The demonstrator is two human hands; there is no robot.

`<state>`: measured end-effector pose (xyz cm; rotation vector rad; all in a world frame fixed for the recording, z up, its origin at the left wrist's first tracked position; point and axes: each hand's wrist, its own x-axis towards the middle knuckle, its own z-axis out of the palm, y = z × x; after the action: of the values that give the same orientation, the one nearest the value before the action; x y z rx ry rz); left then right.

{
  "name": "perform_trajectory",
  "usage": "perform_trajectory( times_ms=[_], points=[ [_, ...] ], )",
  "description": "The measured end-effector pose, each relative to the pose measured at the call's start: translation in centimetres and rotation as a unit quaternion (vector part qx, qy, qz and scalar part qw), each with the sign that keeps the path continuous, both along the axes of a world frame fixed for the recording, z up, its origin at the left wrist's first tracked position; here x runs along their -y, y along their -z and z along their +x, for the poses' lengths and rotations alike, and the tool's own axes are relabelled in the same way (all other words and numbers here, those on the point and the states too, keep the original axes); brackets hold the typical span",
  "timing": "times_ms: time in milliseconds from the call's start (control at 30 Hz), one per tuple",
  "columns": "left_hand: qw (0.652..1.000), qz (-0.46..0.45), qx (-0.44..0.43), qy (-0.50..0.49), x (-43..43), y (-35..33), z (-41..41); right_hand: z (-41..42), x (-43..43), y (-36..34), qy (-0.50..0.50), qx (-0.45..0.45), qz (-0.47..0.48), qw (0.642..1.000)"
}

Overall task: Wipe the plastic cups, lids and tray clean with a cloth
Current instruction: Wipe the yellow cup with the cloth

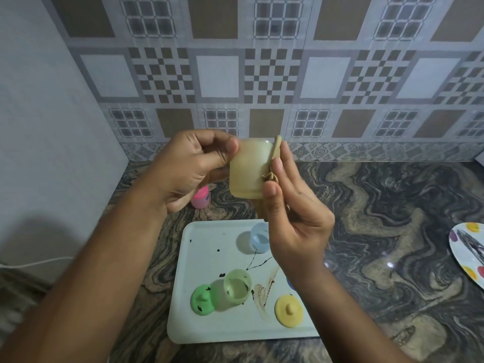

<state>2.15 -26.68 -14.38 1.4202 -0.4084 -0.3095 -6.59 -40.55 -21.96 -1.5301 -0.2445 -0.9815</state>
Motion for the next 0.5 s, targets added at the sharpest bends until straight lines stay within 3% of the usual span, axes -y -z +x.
perform_trajectory(
  times_ms=[133, 500],
  points=[
    [1.000, -0.009, -0.007, -0.006, 0.2, 0.1, -0.1, 0.3, 0.1, -0.2, -0.007, -0.008, 0.072, 0.997],
    [1.000, -0.017, -0.020, 0.003, 0.1, 0.1, 0.2, 0.1, 0.4, -1.0, -0.066, -0.031, 0.101, 0.992]
  ],
)
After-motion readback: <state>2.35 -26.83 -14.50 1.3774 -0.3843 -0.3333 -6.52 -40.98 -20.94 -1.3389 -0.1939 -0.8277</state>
